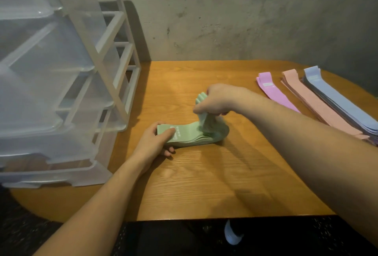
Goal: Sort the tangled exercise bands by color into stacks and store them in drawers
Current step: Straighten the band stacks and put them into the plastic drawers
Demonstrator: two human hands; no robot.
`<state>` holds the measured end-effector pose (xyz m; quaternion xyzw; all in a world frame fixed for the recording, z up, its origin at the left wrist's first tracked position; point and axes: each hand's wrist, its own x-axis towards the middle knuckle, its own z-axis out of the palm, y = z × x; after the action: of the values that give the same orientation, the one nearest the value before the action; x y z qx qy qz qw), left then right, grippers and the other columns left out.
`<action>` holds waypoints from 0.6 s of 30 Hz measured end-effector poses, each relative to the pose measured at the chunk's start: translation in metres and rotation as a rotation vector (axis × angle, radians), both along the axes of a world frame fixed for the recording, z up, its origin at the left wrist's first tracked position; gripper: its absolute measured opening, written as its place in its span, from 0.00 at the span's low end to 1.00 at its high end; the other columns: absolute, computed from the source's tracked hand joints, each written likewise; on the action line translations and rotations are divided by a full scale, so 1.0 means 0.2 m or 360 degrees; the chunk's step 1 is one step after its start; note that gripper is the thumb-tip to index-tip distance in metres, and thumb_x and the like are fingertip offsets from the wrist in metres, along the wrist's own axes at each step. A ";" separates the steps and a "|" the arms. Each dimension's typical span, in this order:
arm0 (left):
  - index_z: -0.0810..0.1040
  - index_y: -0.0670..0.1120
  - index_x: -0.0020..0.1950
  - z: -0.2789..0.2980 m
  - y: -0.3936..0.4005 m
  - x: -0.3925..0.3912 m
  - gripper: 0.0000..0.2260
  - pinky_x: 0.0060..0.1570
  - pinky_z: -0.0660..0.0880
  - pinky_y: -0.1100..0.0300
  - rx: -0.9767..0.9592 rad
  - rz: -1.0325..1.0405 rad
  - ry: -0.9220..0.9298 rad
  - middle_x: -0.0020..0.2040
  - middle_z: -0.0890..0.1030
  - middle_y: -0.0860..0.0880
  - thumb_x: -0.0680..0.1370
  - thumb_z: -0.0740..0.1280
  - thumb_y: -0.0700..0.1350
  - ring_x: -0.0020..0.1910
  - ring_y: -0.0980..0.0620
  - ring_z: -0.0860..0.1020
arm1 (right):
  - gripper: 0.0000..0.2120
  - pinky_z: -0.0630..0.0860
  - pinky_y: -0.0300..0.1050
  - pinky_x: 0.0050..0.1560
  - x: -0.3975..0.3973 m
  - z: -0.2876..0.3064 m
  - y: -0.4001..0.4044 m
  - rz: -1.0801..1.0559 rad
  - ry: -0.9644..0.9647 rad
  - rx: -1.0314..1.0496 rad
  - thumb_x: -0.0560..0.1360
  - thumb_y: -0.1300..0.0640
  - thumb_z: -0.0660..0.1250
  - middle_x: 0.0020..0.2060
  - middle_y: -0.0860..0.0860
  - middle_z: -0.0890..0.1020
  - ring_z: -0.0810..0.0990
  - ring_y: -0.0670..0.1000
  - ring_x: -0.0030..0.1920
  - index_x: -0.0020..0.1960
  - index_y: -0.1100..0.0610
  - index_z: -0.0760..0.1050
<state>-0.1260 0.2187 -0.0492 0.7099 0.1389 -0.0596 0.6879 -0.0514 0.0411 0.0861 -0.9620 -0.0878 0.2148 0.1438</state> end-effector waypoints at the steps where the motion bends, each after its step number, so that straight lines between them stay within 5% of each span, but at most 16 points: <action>1: 0.74 0.43 0.55 0.00 0.00 0.00 0.06 0.24 0.76 0.59 -0.0013 0.0003 -0.0008 0.42 0.82 0.42 0.81 0.68 0.43 0.29 0.48 0.78 | 0.25 0.74 0.42 0.35 -0.01 -0.01 0.06 0.0049 -0.0013 -0.0065 0.72 0.41 0.71 0.43 0.54 0.82 0.81 0.53 0.39 0.58 0.61 0.76; 4: 0.74 0.44 0.54 -0.01 0.01 0.00 0.05 0.25 0.76 0.57 -0.0039 -0.0011 -0.0028 0.42 0.80 0.41 0.81 0.68 0.43 0.30 0.47 0.78 | 0.32 0.73 0.45 0.45 -0.07 -0.06 0.20 0.0126 -0.0068 -0.0216 0.74 0.40 0.70 0.58 0.54 0.79 0.79 0.56 0.56 0.69 0.59 0.70; 9: 0.74 0.45 0.56 0.00 0.01 -0.01 0.06 0.27 0.78 0.56 -0.0109 -0.0017 -0.0015 0.44 0.81 0.40 0.81 0.68 0.44 0.31 0.47 0.79 | 0.34 0.73 0.45 0.35 -0.07 -0.13 0.27 0.0011 0.0007 -0.0187 0.71 0.42 0.74 0.52 0.54 0.77 0.78 0.56 0.48 0.69 0.59 0.68; 13: 0.74 0.46 0.58 0.00 0.02 -0.01 0.06 0.27 0.78 0.57 -0.0163 -0.0018 -0.0003 0.46 0.81 0.38 0.81 0.67 0.43 0.32 0.47 0.79 | 0.38 0.74 0.49 0.41 -0.09 -0.15 0.31 0.0022 -0.0072 -0.0084 0.72 0.44 0.75 0.60 0.55 0.77 0.77 0.57 0.55 0.73 0.56 0.61; 18: 0.74 0.46 0.59 0.01 0.03 -0.01 0.07 0.29 0.79 0.58 -0.0169 -0.0080 0.0013 0.50 0.82 0.38 0.82 0.66 0.43 0.34 0.48 0.80 | 0.33 0.74 0.49 0.45 -0.11 -0.19 0.34 0.0053 -0.0200 -0.0018 0.72 0.45 0.73 0.57 0.55 0.78 0.77 0.56 0.52 0.70 0.57 0.64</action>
<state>-0.1287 0.2243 -0.0474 0.6755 0.1205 -0.0869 0.7223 -0.0728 0.1085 0.0484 -0.9728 -0.1116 0.1568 0.1289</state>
